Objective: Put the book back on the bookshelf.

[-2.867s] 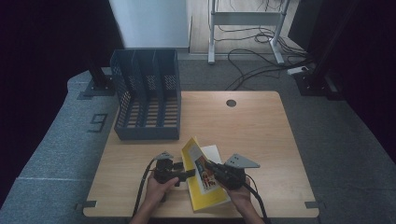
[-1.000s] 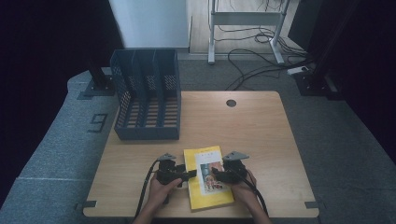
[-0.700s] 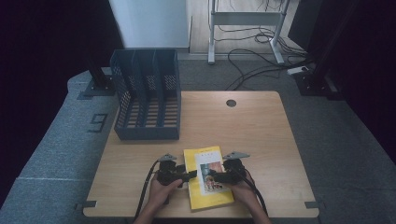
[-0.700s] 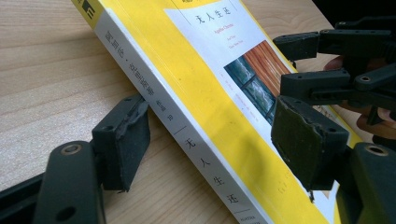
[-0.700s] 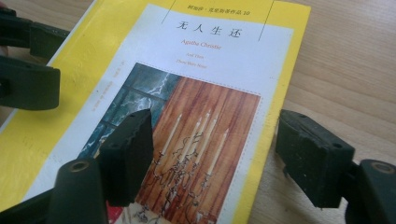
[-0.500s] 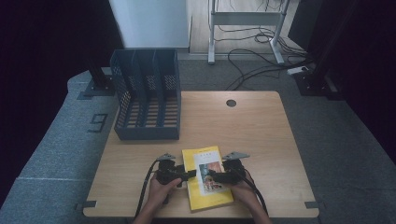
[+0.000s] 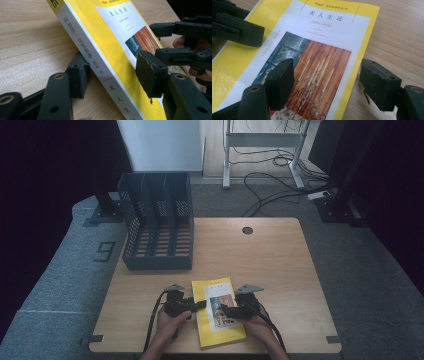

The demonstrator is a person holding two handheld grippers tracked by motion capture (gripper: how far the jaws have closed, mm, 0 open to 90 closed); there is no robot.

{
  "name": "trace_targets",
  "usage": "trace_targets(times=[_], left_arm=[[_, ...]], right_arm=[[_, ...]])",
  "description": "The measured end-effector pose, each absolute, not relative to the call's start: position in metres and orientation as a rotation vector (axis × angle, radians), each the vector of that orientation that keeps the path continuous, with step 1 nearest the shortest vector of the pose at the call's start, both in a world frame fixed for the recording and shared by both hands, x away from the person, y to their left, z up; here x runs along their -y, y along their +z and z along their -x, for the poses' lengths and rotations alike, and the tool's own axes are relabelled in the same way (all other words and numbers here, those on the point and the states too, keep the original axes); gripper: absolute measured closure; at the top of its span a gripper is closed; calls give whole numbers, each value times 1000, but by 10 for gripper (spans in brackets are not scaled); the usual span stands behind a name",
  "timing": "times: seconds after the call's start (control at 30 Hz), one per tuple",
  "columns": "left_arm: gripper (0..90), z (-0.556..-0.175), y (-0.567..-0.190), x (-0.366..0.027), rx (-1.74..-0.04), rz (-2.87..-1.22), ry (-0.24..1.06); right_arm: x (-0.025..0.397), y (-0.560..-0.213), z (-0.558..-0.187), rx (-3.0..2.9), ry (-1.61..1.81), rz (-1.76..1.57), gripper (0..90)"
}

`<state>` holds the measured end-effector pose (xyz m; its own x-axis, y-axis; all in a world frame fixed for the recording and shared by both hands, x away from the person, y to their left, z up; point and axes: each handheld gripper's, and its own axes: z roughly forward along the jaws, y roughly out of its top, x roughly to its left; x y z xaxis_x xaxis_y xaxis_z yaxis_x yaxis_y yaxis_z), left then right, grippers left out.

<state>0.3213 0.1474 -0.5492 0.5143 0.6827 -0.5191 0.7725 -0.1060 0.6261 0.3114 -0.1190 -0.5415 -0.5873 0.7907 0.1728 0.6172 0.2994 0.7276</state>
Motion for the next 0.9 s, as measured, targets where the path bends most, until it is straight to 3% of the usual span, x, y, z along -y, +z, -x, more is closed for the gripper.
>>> trace_targets(times=[0.27, 0.6, 0.7, 0.77, 0.9], left_arm=[[439, -321, -550, -146, -1196, -1838, -136], [551, -318, -546, -146, -1152, -1831, -138], [543, -319, -546, -147, -1162, -1835, -137], [491, -321, -546, -148, -1187, -1843, -128], [514, -321, -546, -150, -1183, -1820, -138]], right_arm=[[111, -541, -306, -2357, 1168, -1261, 276], [107, -541, -304, -2386, 1190, -1215, 281], [107, -541, -305, -2388, 1198, -1228, 276], [107, -541, -306, -2387, 1199, -1240, 273], [107, -541, -305, -2389, 1191, -1234, 272]])
